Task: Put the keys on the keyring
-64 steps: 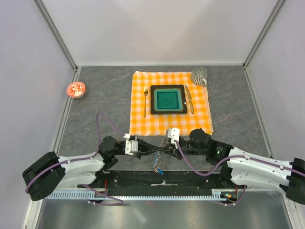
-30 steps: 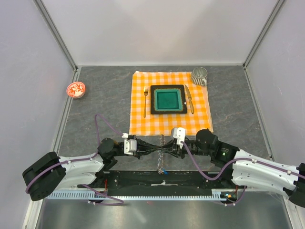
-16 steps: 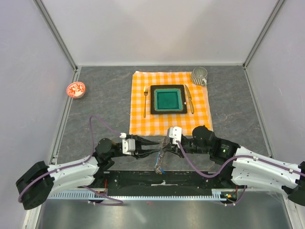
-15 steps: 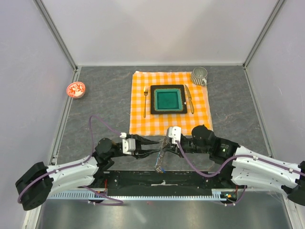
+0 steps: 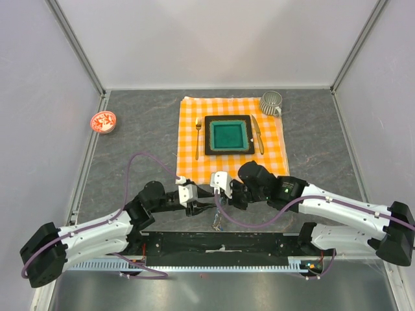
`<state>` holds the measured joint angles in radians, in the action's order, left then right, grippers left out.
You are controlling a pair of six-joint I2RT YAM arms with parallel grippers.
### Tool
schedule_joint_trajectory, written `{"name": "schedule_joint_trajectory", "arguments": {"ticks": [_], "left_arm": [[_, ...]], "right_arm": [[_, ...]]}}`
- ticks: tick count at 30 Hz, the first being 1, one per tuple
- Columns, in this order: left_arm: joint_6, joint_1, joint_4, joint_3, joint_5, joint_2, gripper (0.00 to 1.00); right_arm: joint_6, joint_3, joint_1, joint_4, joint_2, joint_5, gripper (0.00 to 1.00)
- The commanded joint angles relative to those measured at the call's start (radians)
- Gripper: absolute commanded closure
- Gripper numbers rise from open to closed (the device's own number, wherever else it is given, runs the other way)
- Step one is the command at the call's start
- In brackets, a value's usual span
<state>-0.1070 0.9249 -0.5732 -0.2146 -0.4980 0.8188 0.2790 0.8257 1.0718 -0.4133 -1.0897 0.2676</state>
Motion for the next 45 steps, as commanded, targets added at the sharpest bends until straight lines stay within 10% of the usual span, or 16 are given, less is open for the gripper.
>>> {"name": "schedule_joint_trajectory", "arguments": {"ticks": [1, 28, 36, 45], "left_arm": [[-0.022, 0.002, 0.010, -0.048, -0.005, 0.025, 0.58], [0.053, 0.002, -0.097, -0.089, -0.108, 0.187, 0.98], [0.061, 0.002, -0.320, 0.047, 0.010, 0.111, 0.98], [0.162, 0.000, -0.792, 0.202, 0.090, 0.239, 0.98]], "right_arm": [[0.037, 0.064, 0.010, 0.014, 0.001, -0.001, 1.00], [0.034, 0.018, 0.020, 0.068, 0.004, -0.014, 0.99], [-0.129, -0.137, 0.020, 0.260, 0.181, -0.183, 0.62], [-0.326, -0.431, 0.019, 0.588, 0.399, -0.162, 0.56]]}}
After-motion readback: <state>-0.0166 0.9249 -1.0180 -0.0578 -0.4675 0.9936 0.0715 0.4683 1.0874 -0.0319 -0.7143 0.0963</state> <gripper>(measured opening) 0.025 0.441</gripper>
